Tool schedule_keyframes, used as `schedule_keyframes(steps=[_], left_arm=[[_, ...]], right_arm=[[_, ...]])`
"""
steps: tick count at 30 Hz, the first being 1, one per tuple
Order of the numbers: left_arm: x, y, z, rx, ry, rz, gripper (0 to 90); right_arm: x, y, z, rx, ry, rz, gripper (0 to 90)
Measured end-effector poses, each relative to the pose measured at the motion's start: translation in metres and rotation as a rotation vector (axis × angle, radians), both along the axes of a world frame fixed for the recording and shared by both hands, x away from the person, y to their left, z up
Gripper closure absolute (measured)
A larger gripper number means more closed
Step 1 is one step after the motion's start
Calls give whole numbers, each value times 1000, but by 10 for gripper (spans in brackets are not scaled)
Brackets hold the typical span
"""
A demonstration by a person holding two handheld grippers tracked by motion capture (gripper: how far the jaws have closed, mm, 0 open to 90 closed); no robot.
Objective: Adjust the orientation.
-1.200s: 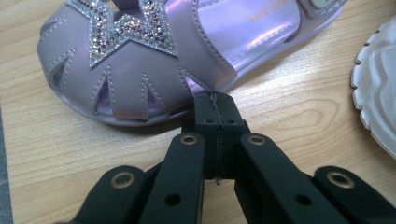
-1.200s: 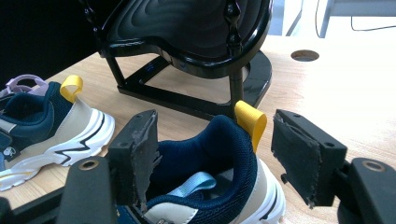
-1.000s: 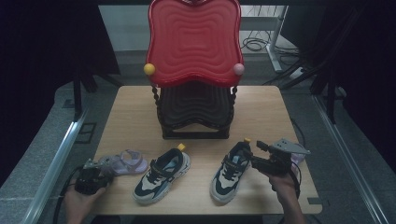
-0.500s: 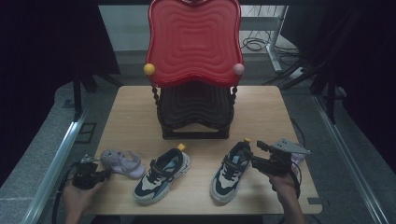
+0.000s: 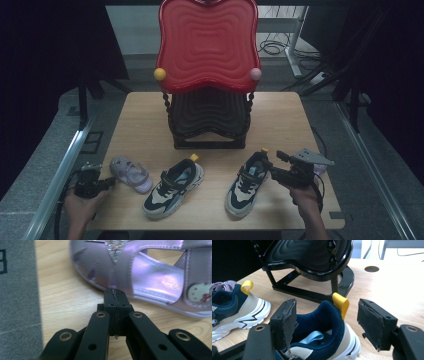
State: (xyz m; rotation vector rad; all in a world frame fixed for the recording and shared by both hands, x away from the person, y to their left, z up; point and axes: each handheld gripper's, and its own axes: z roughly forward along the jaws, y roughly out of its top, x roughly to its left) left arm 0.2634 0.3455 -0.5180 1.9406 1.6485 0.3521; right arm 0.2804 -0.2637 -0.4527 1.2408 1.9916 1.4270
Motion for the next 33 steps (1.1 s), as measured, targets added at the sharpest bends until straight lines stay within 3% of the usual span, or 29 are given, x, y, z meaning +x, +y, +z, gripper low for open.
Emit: schedule_keyframes(steps=[5,12,33], left_arm=[[9,9,2,-16,-14,24,898],[20,15,4,-41,-2,23,896],[48,7,10,0,39,-11,900]], right_arm=[[0,-2,0,-1,-2,-8,328],[0,-2,0,-1,1,-11,328],[0,-1,-2,-9,1,-5,328]])
